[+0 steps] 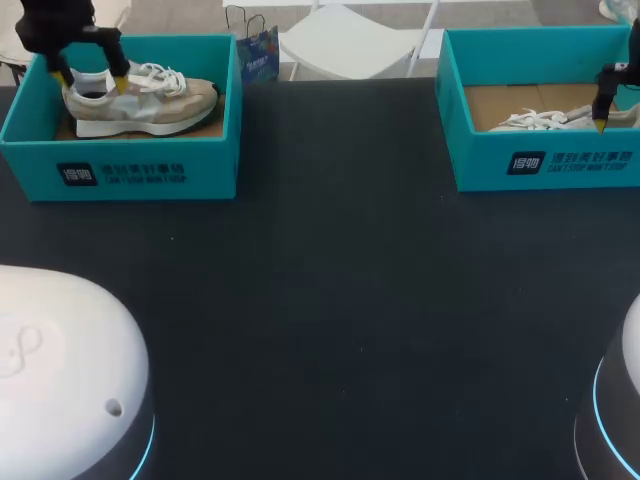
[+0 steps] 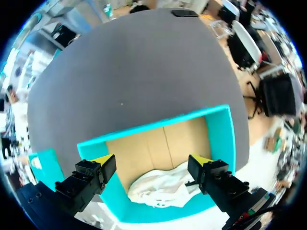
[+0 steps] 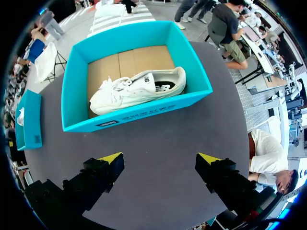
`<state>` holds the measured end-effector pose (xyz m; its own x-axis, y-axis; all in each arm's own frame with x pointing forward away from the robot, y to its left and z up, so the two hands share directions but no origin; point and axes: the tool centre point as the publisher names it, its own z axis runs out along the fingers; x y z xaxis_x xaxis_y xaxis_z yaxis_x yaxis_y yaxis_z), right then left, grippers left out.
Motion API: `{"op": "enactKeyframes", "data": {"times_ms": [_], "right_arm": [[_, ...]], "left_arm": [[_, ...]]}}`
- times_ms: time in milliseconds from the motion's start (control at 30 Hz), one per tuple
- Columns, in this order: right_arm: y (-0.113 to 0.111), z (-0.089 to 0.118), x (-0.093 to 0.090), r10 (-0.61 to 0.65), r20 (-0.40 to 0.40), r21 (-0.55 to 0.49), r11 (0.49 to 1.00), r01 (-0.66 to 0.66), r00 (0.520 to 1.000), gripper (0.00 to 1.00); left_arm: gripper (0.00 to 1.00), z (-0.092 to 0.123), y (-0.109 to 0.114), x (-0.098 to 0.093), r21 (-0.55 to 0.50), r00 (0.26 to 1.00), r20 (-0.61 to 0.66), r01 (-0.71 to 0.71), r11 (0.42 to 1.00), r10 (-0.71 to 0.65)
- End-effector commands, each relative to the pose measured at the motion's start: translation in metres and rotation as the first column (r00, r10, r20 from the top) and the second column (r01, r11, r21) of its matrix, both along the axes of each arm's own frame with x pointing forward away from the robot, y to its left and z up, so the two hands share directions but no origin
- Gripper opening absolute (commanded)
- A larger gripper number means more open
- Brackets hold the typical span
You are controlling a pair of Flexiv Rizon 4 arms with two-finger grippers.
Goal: Take the shoe out of the shoebox, open the shoe tongue, remove and reinsert the insole, then place the shoe into the shoebox
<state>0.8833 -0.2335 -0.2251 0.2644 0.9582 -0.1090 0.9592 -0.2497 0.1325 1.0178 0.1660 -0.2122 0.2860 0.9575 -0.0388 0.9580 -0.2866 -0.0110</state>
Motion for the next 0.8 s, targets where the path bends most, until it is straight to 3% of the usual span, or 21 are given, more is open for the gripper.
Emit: {"op": "enactKeyframes", "data": {"times_ms": [33, 267, 333, 367, 400, 567, 800], "right_arm": [[0.0, 0.0, 0.0, -0.001, 0.0, 0.0, 1.0, 0.001, 1.0, 1.0], [0.0, 0.0, 0.0, -0.001, 0.0, 0.0, 1.0, 0.001, 1.0, 1.0], [0.0, 0.0, 0.0, -0.001, 0.0, 0.0, 1.0, 0.001, 1.0, 1.0], [0.0, 0.0, 0.0, -0.001, 0.0, 0.0, 1.0, 0.001, 1.0, 1.0], [0.0, 0.0, 0.0, -0.001, 0.0, 0.0, 1.0, 0.001, 1.0, 1.0], [0.0, 0.0, 0.0, -0.001, 0.0, 0.0, 1.0, 0.001, 1.0, 1.0], [0.0, 0.0, 0.0, -0.001, 0.0, 0.0, 1.0, 0.001, 1.0, 1.0]], "left_arm": [[1.0, 0.003, -0.002, 0.002, 0.036, 1.0, -0.008, 0.026, 0.999, -0.026], [1.0, 0.003, -0.002, 0.002, 0.036, 1.0, -0.008, 0.026, 0.999, -0.026], [1.0, 0.0, -0.003, 0.013, 0.006, 1.0, -0.029, 0.008, 1.0, -0.008], [1.0, -0.003, -0.001, 0.03, 0.006, 0.998, 0.027, -0.064, 0.998, 0.063], [1.0, -0.004, 0.0, 0.033, 0.005, 0.997, 0.027, -0.067, 0.998, 0.067], [1.0, -0.011, 0.027, 0.087, -0.02, 0.986, 0.028, -0.163, 0.986, 0.163], [1.0, -0.03, 0.057, 0.138, 0.025, 0.97, 0.074, -0.232, 0.972, 0.23]]}}
